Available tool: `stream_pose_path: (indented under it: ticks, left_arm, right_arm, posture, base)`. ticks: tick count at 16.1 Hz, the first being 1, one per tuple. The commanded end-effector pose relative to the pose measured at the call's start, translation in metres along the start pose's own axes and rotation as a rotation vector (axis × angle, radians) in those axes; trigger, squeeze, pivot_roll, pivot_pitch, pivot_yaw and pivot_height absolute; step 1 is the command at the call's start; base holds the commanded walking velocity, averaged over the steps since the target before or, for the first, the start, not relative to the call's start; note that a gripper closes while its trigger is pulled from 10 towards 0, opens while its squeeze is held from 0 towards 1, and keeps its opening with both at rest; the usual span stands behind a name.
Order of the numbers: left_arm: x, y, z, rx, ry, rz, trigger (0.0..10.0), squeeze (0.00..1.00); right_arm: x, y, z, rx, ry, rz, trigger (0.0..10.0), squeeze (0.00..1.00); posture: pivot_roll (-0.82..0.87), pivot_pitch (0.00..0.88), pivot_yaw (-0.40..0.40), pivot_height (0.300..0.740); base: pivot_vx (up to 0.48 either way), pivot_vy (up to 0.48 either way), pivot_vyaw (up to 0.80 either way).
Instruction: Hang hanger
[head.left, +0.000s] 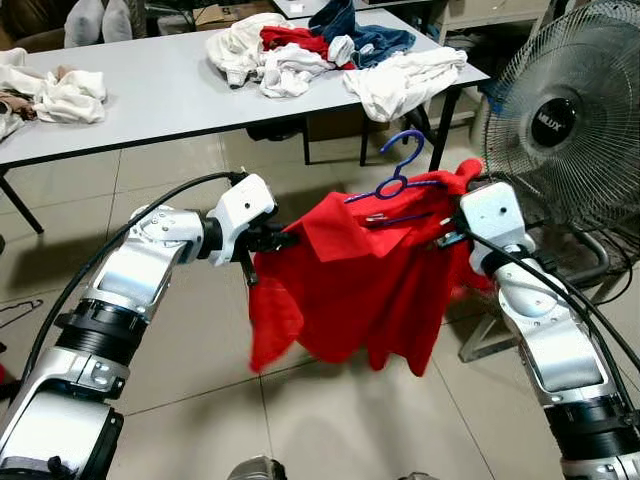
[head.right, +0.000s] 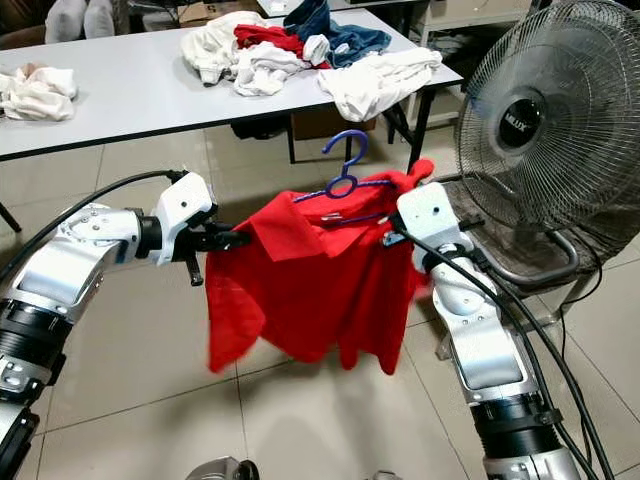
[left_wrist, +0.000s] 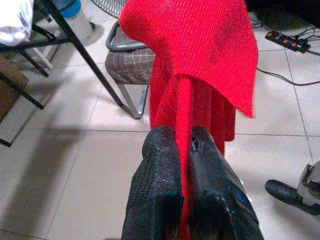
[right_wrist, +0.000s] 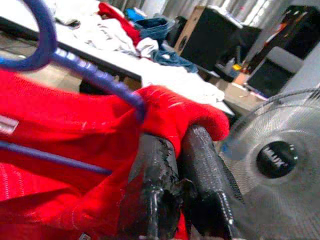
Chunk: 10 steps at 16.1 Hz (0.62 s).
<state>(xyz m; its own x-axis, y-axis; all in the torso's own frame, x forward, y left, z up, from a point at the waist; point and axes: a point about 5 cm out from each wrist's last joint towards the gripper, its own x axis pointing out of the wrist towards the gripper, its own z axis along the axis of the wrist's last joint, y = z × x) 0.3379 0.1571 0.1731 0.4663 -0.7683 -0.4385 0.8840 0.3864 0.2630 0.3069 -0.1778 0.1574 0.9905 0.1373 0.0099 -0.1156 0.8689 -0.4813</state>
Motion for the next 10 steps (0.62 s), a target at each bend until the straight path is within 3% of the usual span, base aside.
stream_pose_path:
  ticks: [1, 2, 3, 4, 5, 7, 8, 10]
  left_arm:
    - [-0.006, 0.006, 0.01, 0.051, -0.026, 0.002, 0.0, 0.0]
    - [-0.008, 0.006, 0.011, 0.058, -0.03, -0.01, 0.0, 0.0]
    - [-0.009, 0.007, 0.011, 0.076, -0.026, -0.02, 0.0, 0.0]
    - [-0.009, 0.007, 0.011, 0.075, -0.024, -0.02, 0.0, 0.0]
    - [-0.01, 0.008, 0.01, 0.078, -0.016, -0.035, 0.0, 0.0]
    - [-0.012, 0.009, 0.01, 0.082, -0.013, -0.046, 0.0, 0.0]
    - [-0.014, 0.009, 0.01, 0.084, -0.012, -0.058, 0.0, 0.0]
    - [-0.018, 0.014, 0.01, 0.082, -0.014, -0.054, 0.0, 0.0]
  right_arm:
    - [-0.001, 0.0, -0.001, 0.02, 0.009, 0.024, 10.0, 0.0]
    - [-0.002, -0.002, -0.002, 0.014, 0.005, 0.045, 10.0, 0.0]
    - [-0.004, -0.006, 0.002, 0.038, -0.023, 0.106, 10.0, 1.0]
    - [-0.004, -0.007, 0.003, 0.035, -0.029, 0.117, 10.0, 1.0]
    - [-0.01, -0.019, 0.007, 0.05, -0.035, 0.22, 10.0, 1.0]
    - [-0.013, -0.03, 0.009, 0.071, -0.038, 0.235, 10.0, 1.0]
    - [-0.018, -0.044, 0.013, 0.086, -0.039, 0.267, 10.0, 1.0]
    - [-0.039, -0.048, 0.024, 0.086, -0.041, 0.49, 10.0, 1.0]
  posture:
    - [0.0, 0.0, 0.075, 0.74]
    - [0.0, 0.0, 0.075, 0.74]
    - [0.0, 0.0, 0.075, 0.74]
    - [0.0, 0.0, 0.075, 0.74]
    - [-0.01, 0.0, 0.075, 0.74]
    - [0.0, 0.0, 0.074, 0.74]
    - [-0.01, 0.0, 0.072, 0.74]
    - [-0.01, 0.0, 0.074, 0.74]
  base:
    - [0.0, 0.0, 0.0]
    - [0.0, 0.0, 0.0]
    - [0.0, 0.0, 0.0]
    - [0.0, 0.0, 0.0]
    - [0.0, 0.0, 0.0]
    - [0.0, 0.0, 0.0]
    - [0.0, 0.0, 0.0]
    - [0.0, 0.0, 0.0]
